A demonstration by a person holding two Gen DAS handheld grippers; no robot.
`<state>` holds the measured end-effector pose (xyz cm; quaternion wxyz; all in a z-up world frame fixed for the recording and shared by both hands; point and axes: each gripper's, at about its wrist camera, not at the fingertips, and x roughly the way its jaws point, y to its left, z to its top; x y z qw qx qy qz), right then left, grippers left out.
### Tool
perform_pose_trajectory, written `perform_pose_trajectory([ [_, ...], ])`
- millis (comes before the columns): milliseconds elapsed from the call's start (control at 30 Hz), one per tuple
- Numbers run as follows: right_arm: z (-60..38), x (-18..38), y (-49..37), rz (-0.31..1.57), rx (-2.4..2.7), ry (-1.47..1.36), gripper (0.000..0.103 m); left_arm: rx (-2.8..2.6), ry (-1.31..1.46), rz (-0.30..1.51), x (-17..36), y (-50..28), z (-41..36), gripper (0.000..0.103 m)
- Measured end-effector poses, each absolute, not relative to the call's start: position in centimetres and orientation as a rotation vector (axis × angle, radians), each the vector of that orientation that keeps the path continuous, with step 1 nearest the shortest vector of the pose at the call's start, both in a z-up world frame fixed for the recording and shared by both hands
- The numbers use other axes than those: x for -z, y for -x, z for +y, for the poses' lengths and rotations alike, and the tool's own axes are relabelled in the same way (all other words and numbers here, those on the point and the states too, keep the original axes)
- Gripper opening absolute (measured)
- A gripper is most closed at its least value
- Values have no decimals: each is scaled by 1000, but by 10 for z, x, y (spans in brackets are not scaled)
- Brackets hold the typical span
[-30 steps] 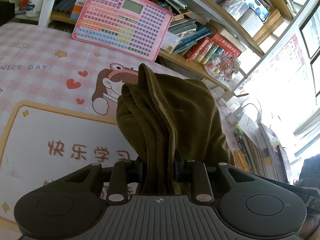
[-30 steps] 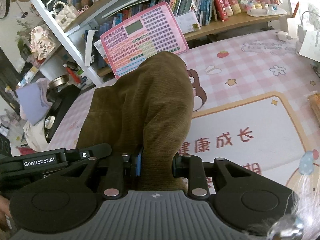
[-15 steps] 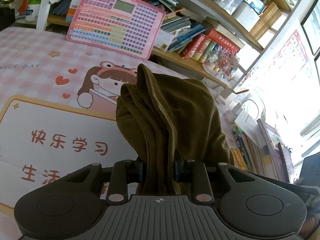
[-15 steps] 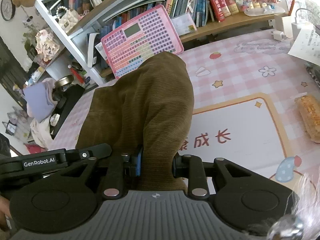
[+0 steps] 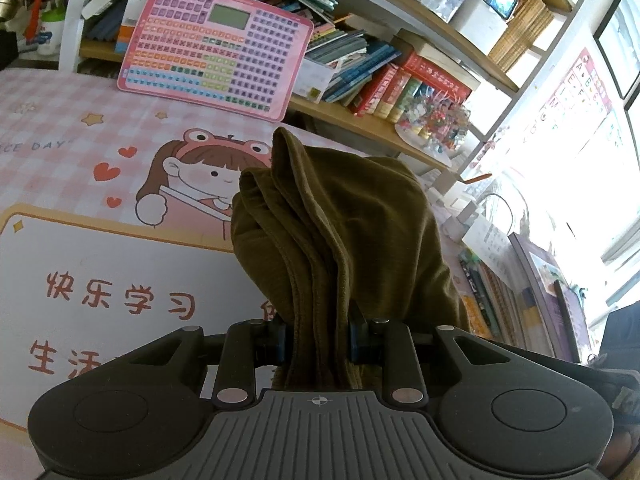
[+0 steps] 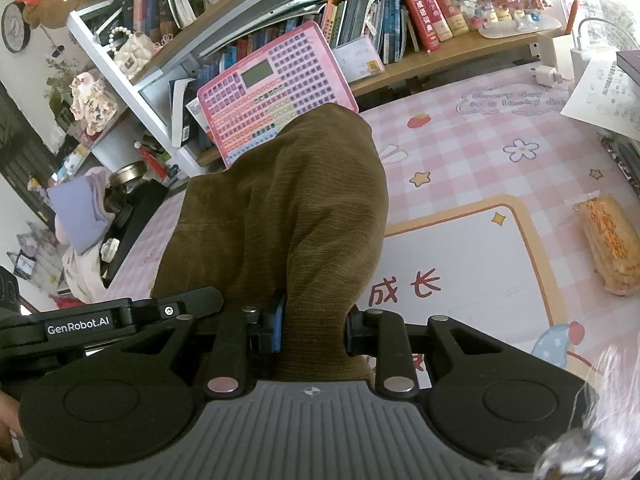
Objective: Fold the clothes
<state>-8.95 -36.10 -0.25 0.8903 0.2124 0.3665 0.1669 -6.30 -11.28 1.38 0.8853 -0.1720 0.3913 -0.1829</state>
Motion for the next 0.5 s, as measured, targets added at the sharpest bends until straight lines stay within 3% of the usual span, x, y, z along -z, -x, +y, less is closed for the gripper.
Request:
perform_pose_trajectory([
  [500, -335, -1, 70, 736, -302, -431, 24, 432, 347, 813, -14, 31, -86, 25],
])
